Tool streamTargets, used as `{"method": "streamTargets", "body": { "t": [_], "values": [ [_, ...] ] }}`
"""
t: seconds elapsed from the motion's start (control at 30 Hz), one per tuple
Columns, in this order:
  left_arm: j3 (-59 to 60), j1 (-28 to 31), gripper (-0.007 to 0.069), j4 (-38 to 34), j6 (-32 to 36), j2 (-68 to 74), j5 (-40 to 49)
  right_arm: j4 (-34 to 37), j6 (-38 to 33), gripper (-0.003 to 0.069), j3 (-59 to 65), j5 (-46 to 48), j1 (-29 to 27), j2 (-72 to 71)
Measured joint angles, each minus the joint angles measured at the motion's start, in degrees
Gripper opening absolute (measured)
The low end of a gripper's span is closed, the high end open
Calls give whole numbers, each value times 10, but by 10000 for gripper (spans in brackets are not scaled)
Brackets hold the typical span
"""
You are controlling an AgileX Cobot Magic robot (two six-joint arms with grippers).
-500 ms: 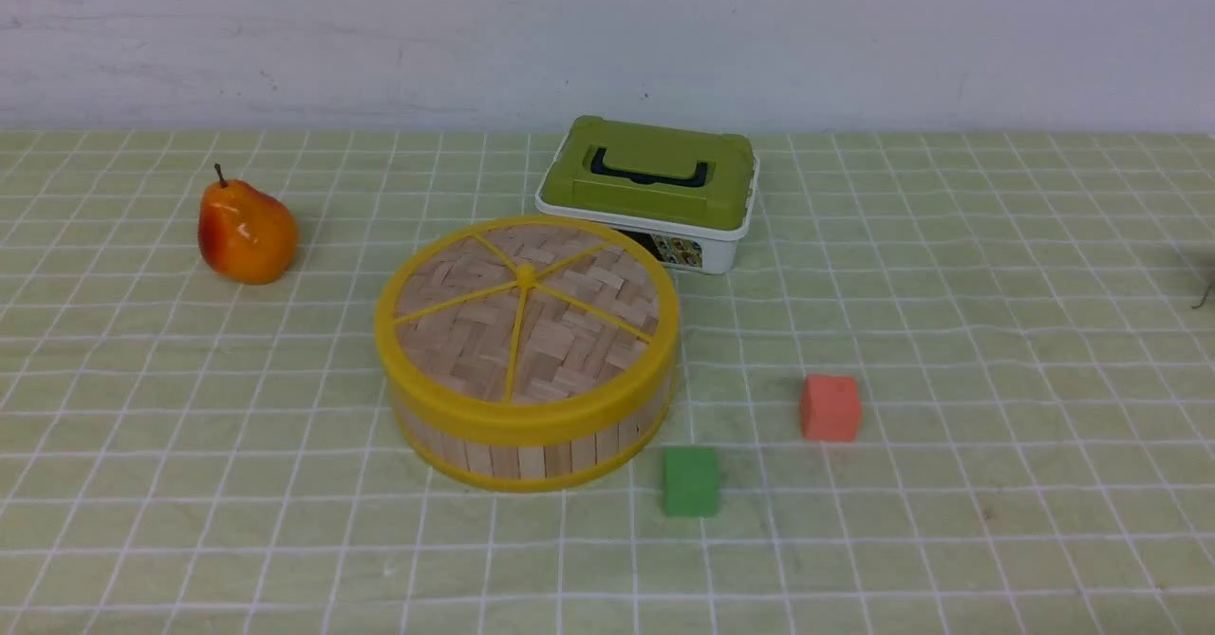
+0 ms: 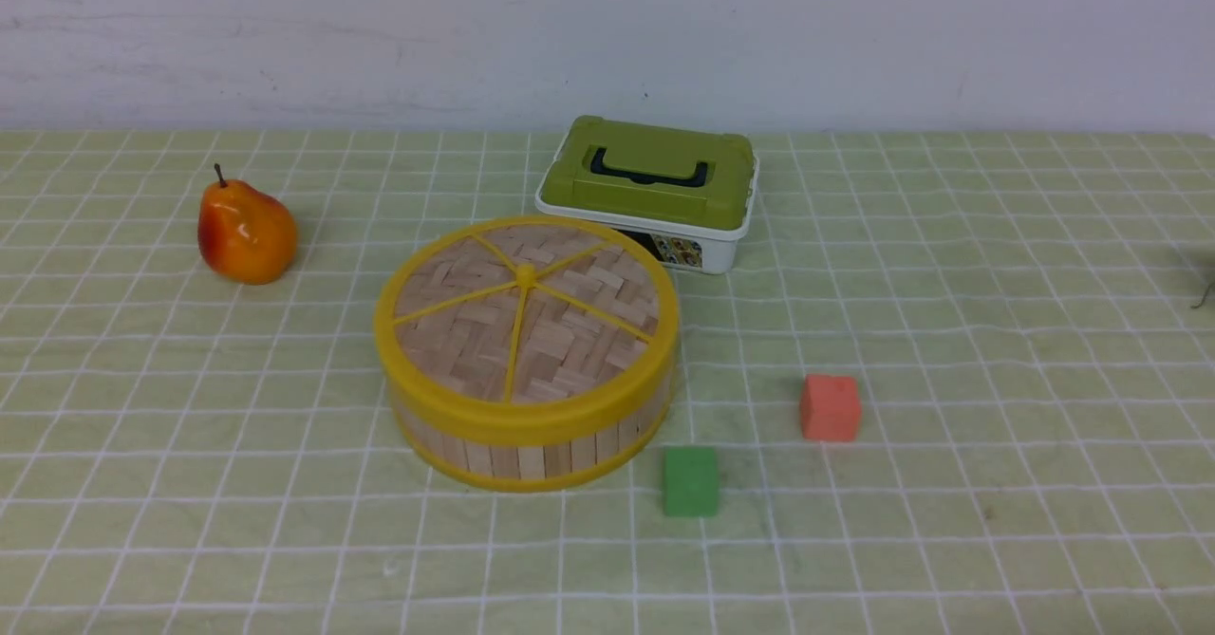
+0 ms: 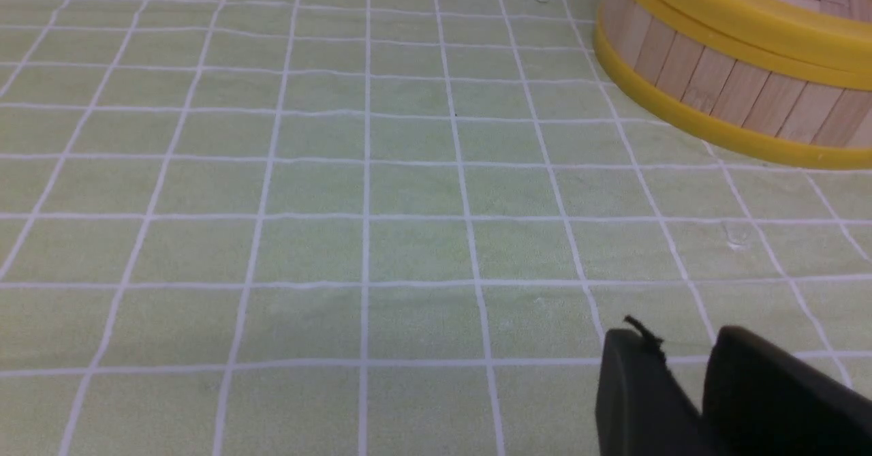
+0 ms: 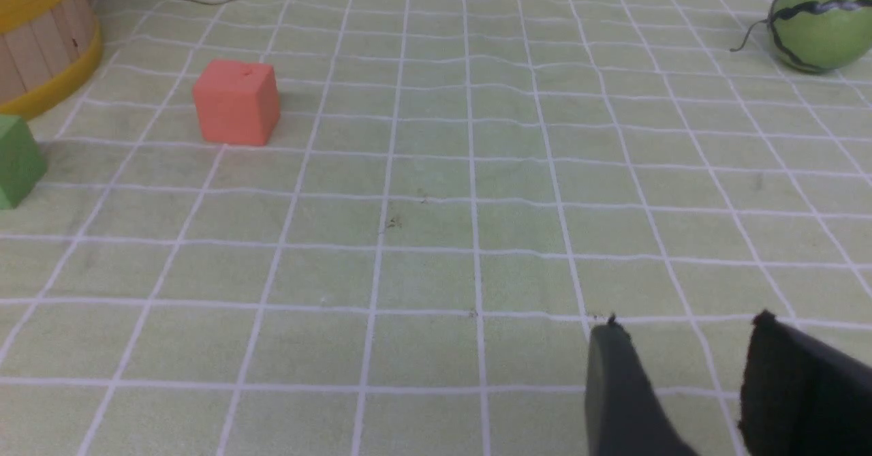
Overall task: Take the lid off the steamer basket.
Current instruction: Use the left arm to lift the lid of the steamer
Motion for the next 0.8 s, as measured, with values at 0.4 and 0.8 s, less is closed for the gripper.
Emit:
{"method": "streamTargets", "body": {
  "t": [0.4,0.8],
  "values": [
    [0,0,165,0,0,0,0,0,0,241,0,0,0,0],
    [0,0,176,0,0,0,-91,0,0,241,0,0,0,0]
  ]
}}
